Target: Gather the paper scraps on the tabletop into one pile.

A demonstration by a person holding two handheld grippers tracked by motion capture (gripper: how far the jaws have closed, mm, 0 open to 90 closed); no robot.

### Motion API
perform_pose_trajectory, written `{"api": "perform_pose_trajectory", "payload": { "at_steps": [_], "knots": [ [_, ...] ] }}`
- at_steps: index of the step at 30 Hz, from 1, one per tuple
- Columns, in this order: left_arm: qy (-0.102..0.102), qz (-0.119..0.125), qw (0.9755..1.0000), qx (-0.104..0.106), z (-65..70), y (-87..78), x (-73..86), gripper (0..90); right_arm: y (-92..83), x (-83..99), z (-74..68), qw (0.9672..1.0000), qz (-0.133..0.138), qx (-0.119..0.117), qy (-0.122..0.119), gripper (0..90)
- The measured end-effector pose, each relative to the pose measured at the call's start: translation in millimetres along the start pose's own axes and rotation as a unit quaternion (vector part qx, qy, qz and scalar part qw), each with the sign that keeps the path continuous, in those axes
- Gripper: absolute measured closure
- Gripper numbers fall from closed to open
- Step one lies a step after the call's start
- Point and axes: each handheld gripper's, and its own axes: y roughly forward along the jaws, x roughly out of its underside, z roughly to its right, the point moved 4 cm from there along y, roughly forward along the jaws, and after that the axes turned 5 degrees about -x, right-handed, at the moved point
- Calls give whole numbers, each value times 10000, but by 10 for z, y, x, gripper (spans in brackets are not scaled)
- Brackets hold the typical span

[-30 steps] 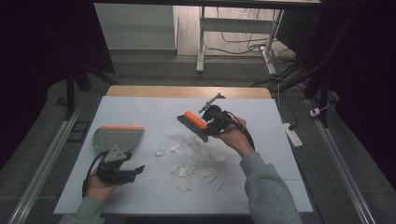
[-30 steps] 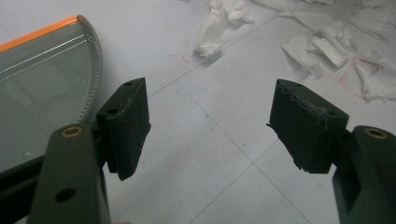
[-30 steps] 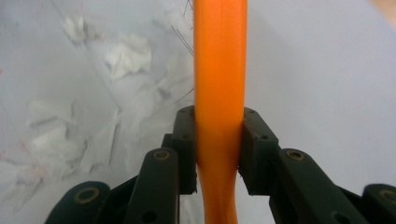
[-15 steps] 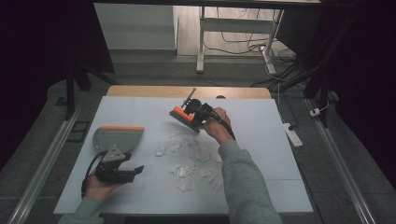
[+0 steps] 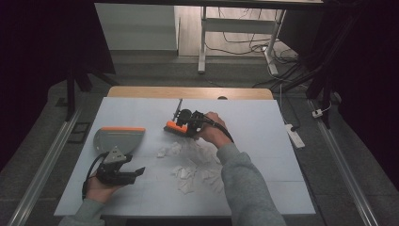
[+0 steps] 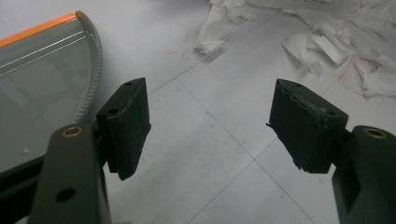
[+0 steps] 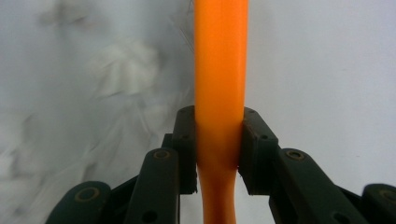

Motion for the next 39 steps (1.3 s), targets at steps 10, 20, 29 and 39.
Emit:
{"api": "perform_pose_trajectory", "payload": {
  "at_steps": [10,20,29,39],
  "knots": [
    [-19,-9,10000,-36,-9,-2,2,296,-417,279,-101,9935,1094,-83,305,702],
    [-33,7,10000,-64,-29,-17,9,296,-470,200,-124,9814,1672,-255,907,702],
    [-95,57,9998,-152,-80,-66,29,297,-457,-43,-464,9528,2197,-1047,1816,702],
    [-159,86,9997,-191,-132,-107,56,299,-148,-393,-787,9379,2219,-1437,2245,702]
  ]
}}
